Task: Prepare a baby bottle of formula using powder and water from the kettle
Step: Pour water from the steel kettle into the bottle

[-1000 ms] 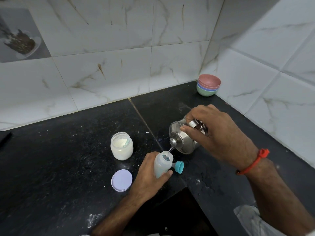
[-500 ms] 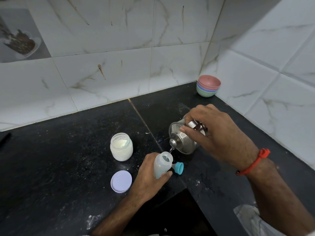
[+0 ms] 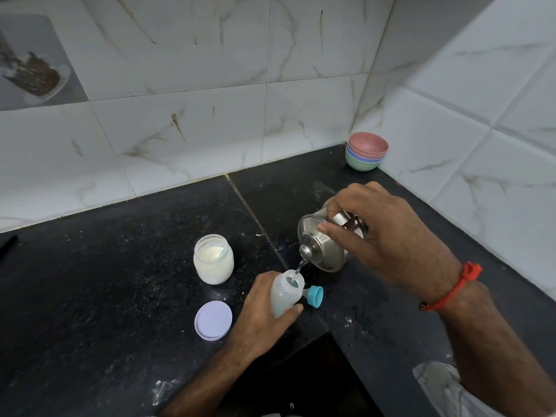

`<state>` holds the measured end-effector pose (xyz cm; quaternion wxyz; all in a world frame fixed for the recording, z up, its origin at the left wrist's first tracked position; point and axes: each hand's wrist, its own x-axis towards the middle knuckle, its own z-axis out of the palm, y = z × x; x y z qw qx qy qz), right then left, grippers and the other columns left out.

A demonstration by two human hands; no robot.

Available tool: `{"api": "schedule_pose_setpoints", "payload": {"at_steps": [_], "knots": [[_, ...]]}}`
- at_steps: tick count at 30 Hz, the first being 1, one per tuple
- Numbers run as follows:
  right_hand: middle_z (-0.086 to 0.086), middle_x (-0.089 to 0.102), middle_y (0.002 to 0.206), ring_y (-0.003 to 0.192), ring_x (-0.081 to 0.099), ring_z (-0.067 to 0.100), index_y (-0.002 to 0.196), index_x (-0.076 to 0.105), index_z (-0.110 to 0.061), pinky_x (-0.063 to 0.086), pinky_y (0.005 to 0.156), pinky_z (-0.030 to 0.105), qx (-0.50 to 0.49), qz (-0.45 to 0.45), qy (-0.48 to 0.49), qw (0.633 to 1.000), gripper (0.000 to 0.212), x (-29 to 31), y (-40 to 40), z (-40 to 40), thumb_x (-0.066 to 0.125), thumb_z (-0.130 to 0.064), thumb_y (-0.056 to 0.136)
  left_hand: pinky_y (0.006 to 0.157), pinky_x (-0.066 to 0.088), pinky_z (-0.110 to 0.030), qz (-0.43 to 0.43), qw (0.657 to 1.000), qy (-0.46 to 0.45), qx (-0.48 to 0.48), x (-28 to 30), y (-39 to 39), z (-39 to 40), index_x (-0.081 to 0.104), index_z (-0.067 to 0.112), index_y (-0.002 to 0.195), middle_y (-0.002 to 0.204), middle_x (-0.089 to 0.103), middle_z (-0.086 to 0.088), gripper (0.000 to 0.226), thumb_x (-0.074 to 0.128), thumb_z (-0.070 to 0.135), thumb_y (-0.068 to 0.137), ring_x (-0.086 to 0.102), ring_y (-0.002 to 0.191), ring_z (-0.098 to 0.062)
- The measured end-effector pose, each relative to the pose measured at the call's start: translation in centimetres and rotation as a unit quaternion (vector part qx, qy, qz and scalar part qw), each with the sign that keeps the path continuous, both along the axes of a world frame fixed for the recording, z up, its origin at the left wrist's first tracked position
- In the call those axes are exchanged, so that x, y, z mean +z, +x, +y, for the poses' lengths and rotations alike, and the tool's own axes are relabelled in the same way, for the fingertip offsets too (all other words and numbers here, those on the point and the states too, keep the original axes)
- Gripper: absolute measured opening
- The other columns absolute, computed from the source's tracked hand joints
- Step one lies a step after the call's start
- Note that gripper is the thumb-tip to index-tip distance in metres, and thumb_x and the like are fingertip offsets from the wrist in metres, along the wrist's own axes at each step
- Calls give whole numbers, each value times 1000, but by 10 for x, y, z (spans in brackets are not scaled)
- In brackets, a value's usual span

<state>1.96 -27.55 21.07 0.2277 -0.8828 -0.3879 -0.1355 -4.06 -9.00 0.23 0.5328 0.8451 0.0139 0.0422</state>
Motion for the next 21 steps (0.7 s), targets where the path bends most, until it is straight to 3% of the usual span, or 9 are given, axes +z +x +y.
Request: {"api": "schedule_pose_setpoints", "payload": {"at_steps": [10, 14, 17, 21], "knots": [[-5, 64, 87, 81, 53, 17, 87, 54, -30, 46, 70, 29, -10, 28, 38, 999, 19, -14, 5, -4, 54, -48, 92, 90, 47, -10, -30, 999, -15, 4, 10, -2, -1, 46, 54, 116, 126, 55, 19, 57, 86, 32, 82, 54, 117, 4], [-10, 60, 80, 74, 55, 13, 86, 61, -22, 45, 70, 27, -29, 84, 93, 992, 20, -26, 6, -11, 64, -40, 93, 90, 50, -13, -45, 999, -21, 12, 16, -3, 2, 48, 51, 116, 125, 57, 18, 57, 88, 30, 82, 56, 116, 2], [-8, 58, 73, 66, 53, 8, 84, 62, -19, 44, 65, 23, -50, 166, 179, 968, 15, -40, 7, -19, 72, -28, 92, 90, 48, -11, -51, 998, -25, 16, 18, -3, 3, 50, 46, 121, 125, 58, 16, 57, 88, 29, 82, 57, 116, 0], [4, 56, 72, 68, 50, 14, 81, 60, -9, 44, 64, 31, -71, 251, 301, 917, 19, -67, 12, -27, 72, -17, 93, 90, 47, -10, -45, 998, -28, 25, 18, -4, 4, 50, 45, 121, 124, 59, 16, 57, 89, 30, 81, 58, 116, -2]]}}
